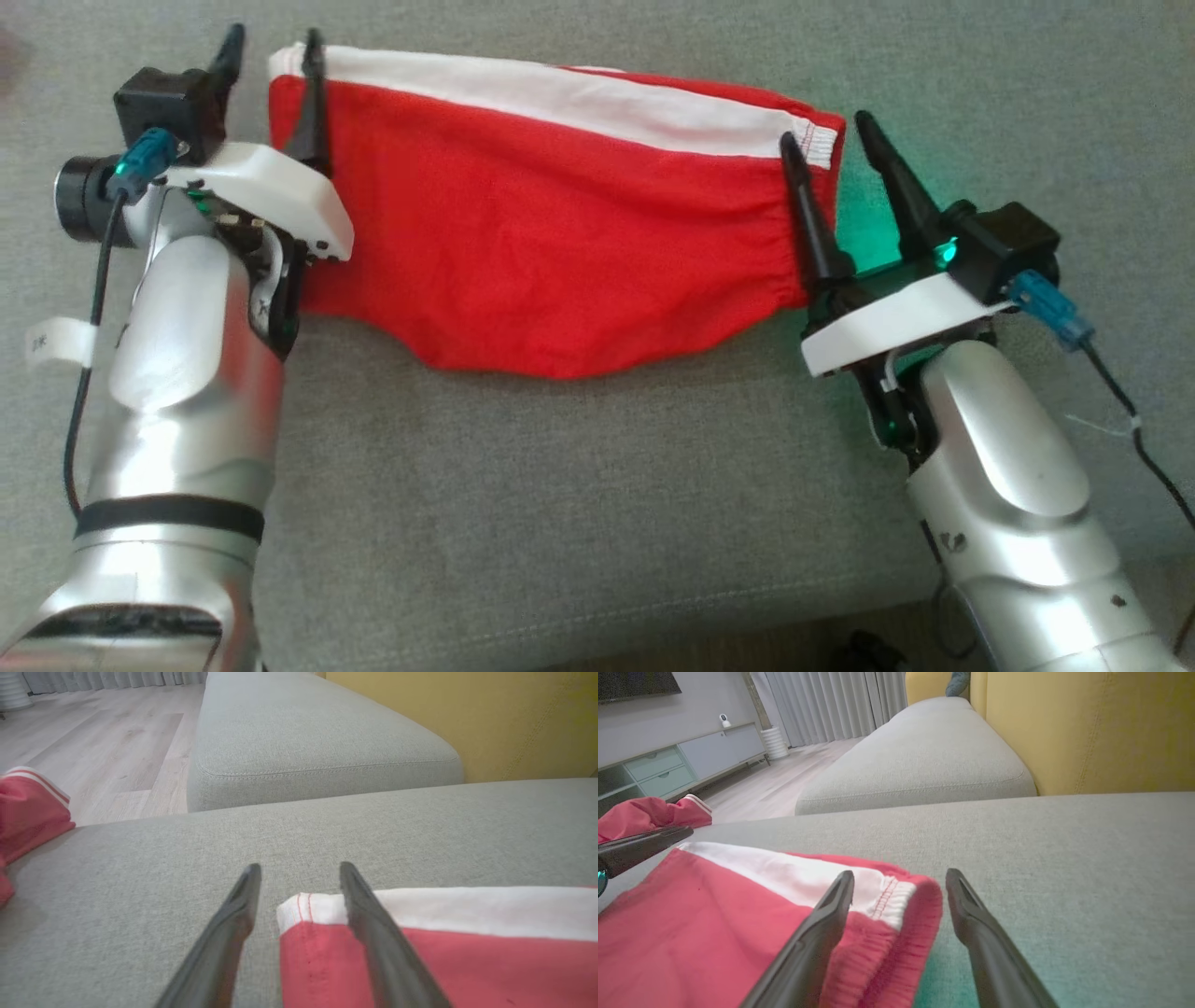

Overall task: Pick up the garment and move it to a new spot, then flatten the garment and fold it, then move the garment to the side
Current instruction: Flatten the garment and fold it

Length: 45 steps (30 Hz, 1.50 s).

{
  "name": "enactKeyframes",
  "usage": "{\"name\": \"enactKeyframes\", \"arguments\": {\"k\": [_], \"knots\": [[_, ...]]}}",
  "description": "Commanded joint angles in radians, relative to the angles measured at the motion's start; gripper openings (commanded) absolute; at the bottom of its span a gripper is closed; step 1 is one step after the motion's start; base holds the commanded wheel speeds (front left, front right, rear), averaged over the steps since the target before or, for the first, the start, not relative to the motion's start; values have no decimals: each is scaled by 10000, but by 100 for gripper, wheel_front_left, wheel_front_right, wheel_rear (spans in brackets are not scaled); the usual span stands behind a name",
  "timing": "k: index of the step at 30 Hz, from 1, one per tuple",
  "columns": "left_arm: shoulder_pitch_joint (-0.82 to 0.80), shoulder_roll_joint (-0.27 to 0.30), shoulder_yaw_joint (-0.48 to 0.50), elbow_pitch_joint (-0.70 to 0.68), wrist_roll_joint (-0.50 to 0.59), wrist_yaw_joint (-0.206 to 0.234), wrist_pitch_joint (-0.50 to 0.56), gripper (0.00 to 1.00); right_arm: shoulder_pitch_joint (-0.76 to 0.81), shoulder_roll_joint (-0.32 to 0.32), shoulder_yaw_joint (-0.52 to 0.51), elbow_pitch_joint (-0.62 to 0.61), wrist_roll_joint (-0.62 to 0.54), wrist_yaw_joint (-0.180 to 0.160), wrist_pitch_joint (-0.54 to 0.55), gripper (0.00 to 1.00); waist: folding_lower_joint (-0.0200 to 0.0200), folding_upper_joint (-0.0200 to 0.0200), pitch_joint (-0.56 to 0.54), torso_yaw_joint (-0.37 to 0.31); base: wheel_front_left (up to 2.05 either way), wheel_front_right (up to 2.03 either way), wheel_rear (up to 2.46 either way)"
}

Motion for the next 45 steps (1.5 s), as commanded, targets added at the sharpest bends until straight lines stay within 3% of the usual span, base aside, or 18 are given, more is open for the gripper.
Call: {"name": "enactKeyframes", "arguments": {"k": [1, 14, 20, 32, 42, 43, 45], "knots": [[-169, 278, 314, -314, -53, 69, -51, 100, 135, 131, 73, -369, -29, 65, -64, 100, 0, 0, -127, 74, 0, 0, 0], [1357, -168, 294, -478, -924, -305, -42, 100, 1926, 131, -1513, -1501, -958, 65, -64, 100, 0, 0, -1671, 744, 0, 0, 0], [1813, -262, -132, -52, -1376, -438, 1116, 100, 2854, 131, -2093, -2093, -1240, 65, -65, 100, 0, 0, -2223, 965, 0, 0, 0], [2119, -253, -294, -465, -2244, -372, 3029, 100, 3263, 131, -2165, -3119, -1286, 65, 222, 100, 0, 0, -1819, 793, 0, 0, 0], [2257, -261, -354, -735, -3090, -458, 4069, 100, 3246, 131, -2174, -3213, -1260, 65, 243, 100, 0, 0, -1605, 583, 0, 0, 0], [2286, -263, -388, -766, -3154, -465, 4158, 96, 3234, 131, -2152, -3222, -1249, 65, 243, 100, 0, 0, -1601, 559, 0, 0, 0], [2338, -272, -472, -841, -3305, -480, 4327, 49, 3217, 131, -2108, -3237, -1227, 65, 239, 100, 0, 0, -1594, 522, 0, 0, 0]]}}
